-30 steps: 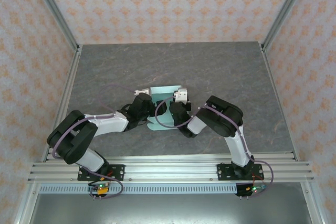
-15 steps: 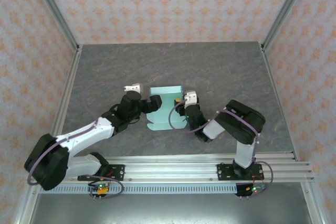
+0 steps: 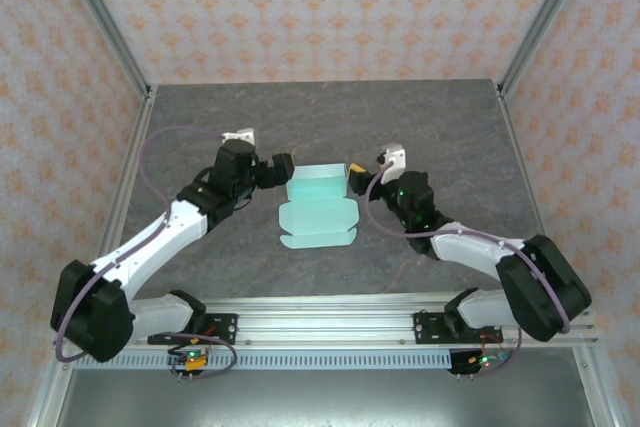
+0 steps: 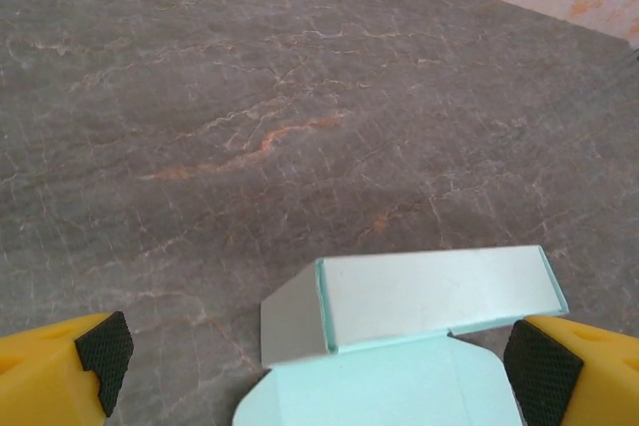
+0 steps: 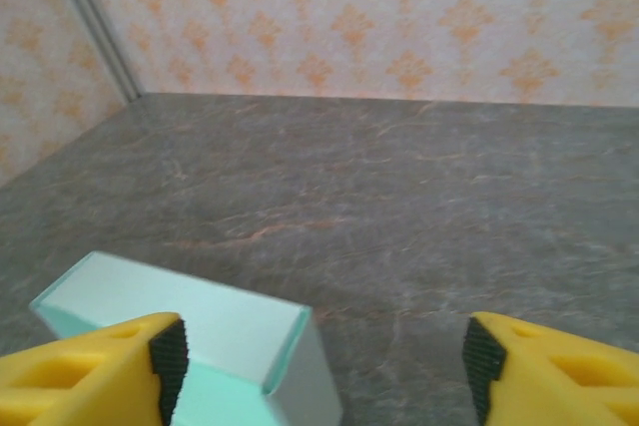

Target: Fold the paper box

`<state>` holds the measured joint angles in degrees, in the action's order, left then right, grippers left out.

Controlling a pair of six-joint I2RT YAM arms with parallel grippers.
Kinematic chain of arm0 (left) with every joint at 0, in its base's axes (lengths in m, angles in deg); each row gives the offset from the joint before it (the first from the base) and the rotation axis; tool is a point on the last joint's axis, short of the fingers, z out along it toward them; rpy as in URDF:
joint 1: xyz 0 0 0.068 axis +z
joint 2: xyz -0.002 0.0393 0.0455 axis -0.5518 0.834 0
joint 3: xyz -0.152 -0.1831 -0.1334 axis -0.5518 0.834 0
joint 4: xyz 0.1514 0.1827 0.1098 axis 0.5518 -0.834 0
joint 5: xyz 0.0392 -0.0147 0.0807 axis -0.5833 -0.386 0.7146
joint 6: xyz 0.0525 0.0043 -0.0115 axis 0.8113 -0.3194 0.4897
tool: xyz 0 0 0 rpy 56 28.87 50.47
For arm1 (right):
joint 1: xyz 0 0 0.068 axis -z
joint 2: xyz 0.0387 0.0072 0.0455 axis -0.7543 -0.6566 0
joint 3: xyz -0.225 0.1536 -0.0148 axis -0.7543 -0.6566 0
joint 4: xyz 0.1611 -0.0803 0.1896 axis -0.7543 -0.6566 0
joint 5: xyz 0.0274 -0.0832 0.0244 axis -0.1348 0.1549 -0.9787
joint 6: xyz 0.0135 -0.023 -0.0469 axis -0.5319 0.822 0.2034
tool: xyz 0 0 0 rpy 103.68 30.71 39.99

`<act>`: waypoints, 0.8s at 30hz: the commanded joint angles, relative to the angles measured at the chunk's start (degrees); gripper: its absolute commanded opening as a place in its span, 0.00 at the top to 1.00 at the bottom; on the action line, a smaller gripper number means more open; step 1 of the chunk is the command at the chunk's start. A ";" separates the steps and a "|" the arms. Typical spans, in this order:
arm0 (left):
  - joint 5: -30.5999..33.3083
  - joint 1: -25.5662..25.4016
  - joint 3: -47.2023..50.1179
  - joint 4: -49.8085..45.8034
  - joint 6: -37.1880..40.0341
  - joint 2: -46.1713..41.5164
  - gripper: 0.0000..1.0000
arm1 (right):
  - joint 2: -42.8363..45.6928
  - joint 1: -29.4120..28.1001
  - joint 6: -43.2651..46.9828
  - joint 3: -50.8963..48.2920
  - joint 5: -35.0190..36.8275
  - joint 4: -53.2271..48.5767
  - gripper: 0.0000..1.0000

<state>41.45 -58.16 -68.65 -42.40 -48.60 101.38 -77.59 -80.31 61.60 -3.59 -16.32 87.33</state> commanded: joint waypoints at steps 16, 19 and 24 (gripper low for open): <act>-14.19 1.57 -13.12 -5.12 16.05 12.23 0.00 | -10.56 11.56 40.30 40.62 -30.70 -63.44 0.01; -17.88 -0.31 -12.45 -1.91 26.64 13.12 0.00 | -10.61 12.13 32.90 39.22 -29.93 -58.37 0.01; -20.09 -2.70 -16.85 -5.26 43.81 16.65 0.00 | -7.52 17.77 11.83 29.45 -27.75 -38.72 0.01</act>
<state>25.45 -60.34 -82.31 -46.88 -17.94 115.72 -87.62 -65.54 85.79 29.64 -44.45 38.96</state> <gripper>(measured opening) 0.998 0.994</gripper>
